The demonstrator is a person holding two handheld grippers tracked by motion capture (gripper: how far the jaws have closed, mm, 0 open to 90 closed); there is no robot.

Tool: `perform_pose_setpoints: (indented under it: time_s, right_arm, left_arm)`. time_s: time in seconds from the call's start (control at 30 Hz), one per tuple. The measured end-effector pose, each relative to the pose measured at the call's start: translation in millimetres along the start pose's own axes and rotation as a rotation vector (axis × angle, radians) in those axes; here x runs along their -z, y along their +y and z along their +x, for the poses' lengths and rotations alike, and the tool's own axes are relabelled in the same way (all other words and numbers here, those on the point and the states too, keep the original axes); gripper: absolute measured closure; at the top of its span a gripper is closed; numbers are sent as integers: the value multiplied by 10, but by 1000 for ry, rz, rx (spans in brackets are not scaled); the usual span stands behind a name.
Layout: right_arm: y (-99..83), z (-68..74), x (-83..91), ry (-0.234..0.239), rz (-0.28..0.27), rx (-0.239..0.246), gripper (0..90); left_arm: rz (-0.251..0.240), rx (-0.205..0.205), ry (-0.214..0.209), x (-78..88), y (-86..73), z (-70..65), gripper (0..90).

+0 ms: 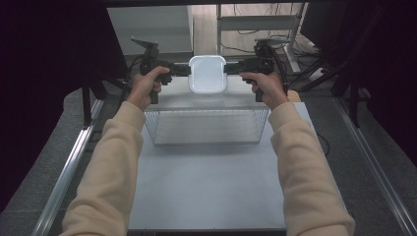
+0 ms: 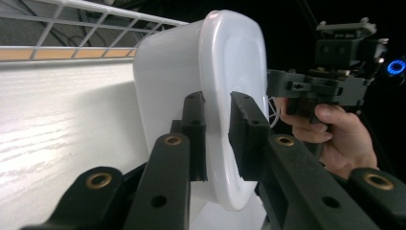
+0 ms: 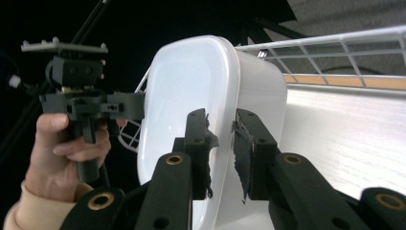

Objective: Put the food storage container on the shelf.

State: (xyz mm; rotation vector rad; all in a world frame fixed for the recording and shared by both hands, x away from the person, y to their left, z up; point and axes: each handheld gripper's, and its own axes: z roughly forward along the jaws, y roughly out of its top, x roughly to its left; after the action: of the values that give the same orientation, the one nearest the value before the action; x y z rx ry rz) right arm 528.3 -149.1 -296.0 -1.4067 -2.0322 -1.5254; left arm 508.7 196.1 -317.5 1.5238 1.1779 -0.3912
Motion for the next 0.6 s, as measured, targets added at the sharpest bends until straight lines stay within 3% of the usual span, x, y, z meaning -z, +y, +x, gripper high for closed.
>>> perform_pose_setpoints:
  time_s: [0.1,0.33,0.5,0.6]
  right_arm:
    - [24,-96,-65,13,-12,-66,750]
    - [32,-166,-110,19,-21,-123,744]
    - [1,-200,-131,14,-35,-138,730]
    - [-23,-171,-135,9,-38,-113,662]
  left_arm:
    - [3,39,-11,-25,36,80,745]
    - [-4,84,-25,-78,57,196,721]
    - [-25,97,-35,-106,26,248,701]
    - [-39,67,-10,-111,0,236,606]
